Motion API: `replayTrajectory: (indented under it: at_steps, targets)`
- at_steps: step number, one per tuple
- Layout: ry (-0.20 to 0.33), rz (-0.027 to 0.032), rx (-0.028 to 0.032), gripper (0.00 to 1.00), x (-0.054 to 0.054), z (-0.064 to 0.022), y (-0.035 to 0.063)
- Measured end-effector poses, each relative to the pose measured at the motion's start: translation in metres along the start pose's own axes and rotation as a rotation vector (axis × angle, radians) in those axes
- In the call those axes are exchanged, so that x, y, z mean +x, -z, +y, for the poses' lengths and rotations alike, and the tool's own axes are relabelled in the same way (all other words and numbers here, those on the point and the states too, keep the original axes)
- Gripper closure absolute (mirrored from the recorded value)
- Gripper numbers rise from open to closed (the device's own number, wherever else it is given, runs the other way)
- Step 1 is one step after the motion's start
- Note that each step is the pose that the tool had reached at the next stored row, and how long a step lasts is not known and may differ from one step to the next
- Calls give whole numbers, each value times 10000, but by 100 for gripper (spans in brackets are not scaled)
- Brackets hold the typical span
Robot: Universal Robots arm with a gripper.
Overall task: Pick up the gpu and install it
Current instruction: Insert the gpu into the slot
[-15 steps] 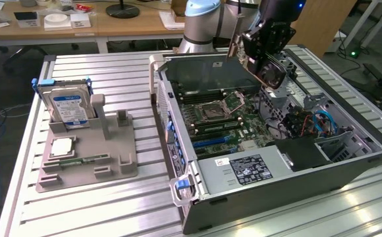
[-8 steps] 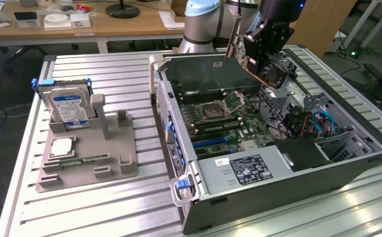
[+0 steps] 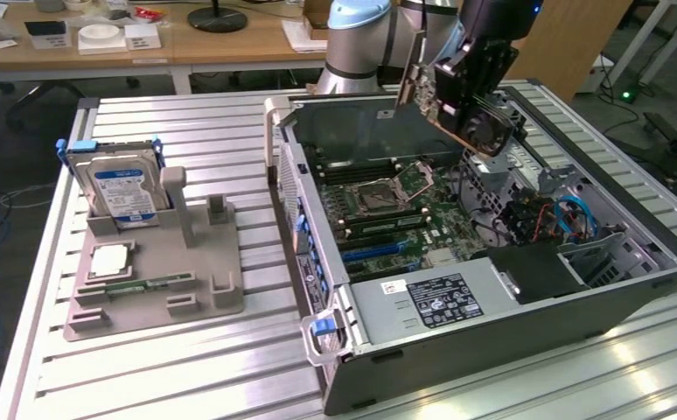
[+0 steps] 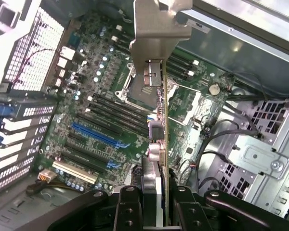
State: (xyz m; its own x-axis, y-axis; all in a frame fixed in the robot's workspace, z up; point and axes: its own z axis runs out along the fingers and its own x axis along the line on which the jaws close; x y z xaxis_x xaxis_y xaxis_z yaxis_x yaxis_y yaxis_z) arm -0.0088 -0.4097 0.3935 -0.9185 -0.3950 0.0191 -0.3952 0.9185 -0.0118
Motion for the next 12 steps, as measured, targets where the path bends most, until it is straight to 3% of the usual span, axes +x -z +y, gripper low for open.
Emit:
replayTrajectory:
  at_steps: [12]
  targets:
    - [1508, -8, 54, 72, -1, 0, 1]
